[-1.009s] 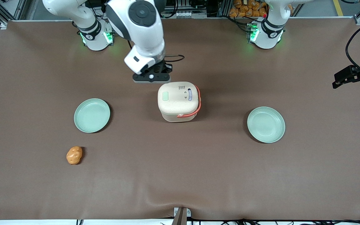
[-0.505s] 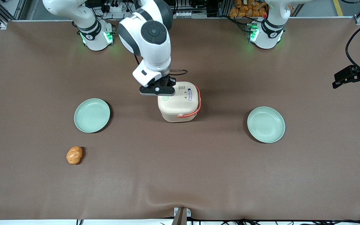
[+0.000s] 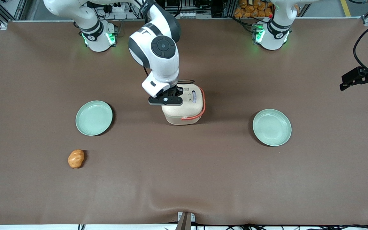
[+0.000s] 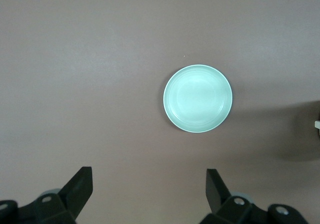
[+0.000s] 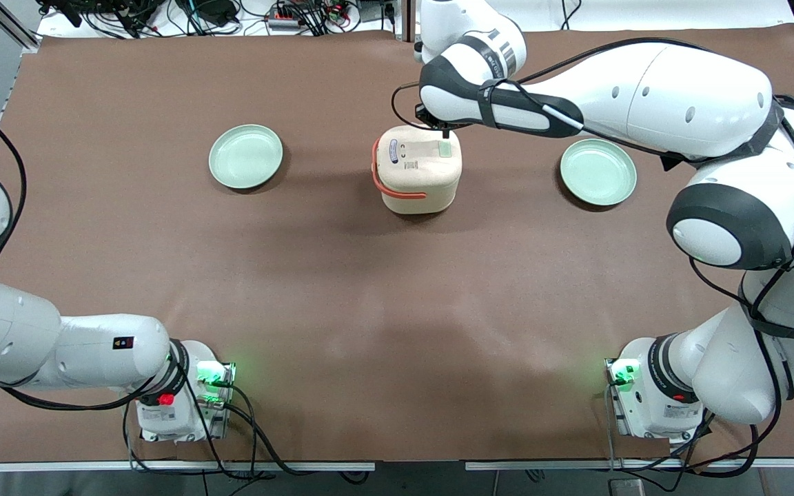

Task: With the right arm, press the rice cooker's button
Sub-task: 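Lower the right gripper and press down on the green lid button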

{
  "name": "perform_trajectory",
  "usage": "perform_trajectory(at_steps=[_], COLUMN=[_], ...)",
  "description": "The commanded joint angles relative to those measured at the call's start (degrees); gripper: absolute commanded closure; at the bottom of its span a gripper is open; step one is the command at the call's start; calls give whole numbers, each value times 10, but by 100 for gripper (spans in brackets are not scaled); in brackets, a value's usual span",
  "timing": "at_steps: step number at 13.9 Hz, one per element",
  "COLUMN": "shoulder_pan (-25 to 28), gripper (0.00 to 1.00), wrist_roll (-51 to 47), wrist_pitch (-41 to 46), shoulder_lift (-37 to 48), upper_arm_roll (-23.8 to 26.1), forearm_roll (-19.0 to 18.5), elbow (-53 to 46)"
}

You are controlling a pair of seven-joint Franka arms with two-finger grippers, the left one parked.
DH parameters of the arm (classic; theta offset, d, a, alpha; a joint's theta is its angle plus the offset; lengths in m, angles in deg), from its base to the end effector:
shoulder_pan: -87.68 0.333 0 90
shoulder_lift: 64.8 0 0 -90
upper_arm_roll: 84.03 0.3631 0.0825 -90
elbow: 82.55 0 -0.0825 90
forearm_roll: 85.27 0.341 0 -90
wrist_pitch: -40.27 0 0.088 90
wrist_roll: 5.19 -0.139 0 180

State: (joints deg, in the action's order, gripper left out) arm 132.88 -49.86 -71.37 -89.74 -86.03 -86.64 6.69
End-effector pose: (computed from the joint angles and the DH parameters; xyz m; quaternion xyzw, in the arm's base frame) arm 0.4764 0.4489 0.4205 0.9996 -0.0067 -0.0031 0.0286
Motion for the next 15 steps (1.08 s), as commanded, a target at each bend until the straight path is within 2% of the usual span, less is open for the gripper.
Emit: perform_trajectory(at_steps=[1, 15], shoulder_pan=[6, 7], gripper=[100, 100], wrist_roll=[-16, -36], wrist_pitch=[0, -2], shoulder_lift=[-8, -25], upper_arm_roll=[-2, -2], forearm_roll=[-14, -14], elbow=[-5, 13])
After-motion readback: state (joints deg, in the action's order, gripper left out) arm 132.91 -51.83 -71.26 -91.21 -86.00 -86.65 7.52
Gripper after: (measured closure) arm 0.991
